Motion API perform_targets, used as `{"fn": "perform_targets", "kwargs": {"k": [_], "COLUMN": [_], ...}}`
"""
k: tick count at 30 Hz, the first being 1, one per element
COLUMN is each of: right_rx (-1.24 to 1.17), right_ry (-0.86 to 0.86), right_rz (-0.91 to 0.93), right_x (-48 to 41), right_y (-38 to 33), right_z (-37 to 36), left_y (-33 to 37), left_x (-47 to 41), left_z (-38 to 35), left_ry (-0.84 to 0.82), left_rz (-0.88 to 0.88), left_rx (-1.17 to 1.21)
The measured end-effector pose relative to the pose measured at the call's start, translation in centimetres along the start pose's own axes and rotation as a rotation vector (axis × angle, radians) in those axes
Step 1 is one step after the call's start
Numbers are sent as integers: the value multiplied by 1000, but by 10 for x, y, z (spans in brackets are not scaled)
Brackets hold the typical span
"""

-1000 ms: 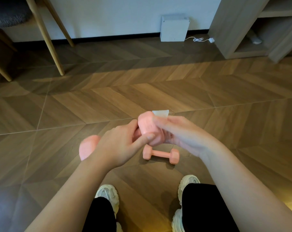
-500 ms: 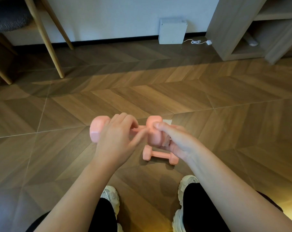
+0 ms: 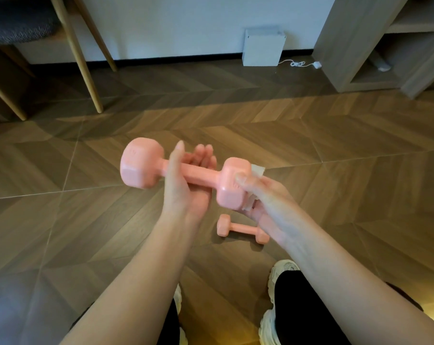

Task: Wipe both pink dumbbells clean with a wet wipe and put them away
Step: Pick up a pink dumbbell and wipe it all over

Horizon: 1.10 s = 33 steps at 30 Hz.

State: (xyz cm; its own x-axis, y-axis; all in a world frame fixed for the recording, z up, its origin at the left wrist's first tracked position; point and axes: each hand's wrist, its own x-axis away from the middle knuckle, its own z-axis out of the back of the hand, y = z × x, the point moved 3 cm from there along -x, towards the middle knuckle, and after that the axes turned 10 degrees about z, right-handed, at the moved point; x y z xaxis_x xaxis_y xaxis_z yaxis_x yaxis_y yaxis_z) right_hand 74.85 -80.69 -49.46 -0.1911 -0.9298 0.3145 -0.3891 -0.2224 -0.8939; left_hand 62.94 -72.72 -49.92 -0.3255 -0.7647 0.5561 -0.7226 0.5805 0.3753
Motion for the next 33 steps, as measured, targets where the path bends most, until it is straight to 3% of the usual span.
{"fn": "perform_targets", "kwargs": {"k": [2,6,13,15,19,25,29,33], "right_rx": [98,350,632,635,645,670,695,833], "right_ry": [-22,-12,-96,-97,-210,-184,-189,-272], "right_rz": [45,212,735,695,396,636,505,735], "right_x": [-1,-4,7,5,-4,4,-2,2], "right_y": [2,-2,-17,-16,-15,-24,-16,-16], "right_z": [-10,-24,-29,-29,-25,-29,-24,-28], "left_y": [8,22,31,31,32,29,31,32], "left_x": [-2,-6,0,1,-2,-2,-2,-1], "left_z": [1,-1,1,2,5,7,9,11], "left_ry": [33,17,-10,-19,12,35,90,128], "left_rz": [-13,-19,-14,3,0,29,9,12], "left_rx": [171,209,229,233,194,220,190,227]}}
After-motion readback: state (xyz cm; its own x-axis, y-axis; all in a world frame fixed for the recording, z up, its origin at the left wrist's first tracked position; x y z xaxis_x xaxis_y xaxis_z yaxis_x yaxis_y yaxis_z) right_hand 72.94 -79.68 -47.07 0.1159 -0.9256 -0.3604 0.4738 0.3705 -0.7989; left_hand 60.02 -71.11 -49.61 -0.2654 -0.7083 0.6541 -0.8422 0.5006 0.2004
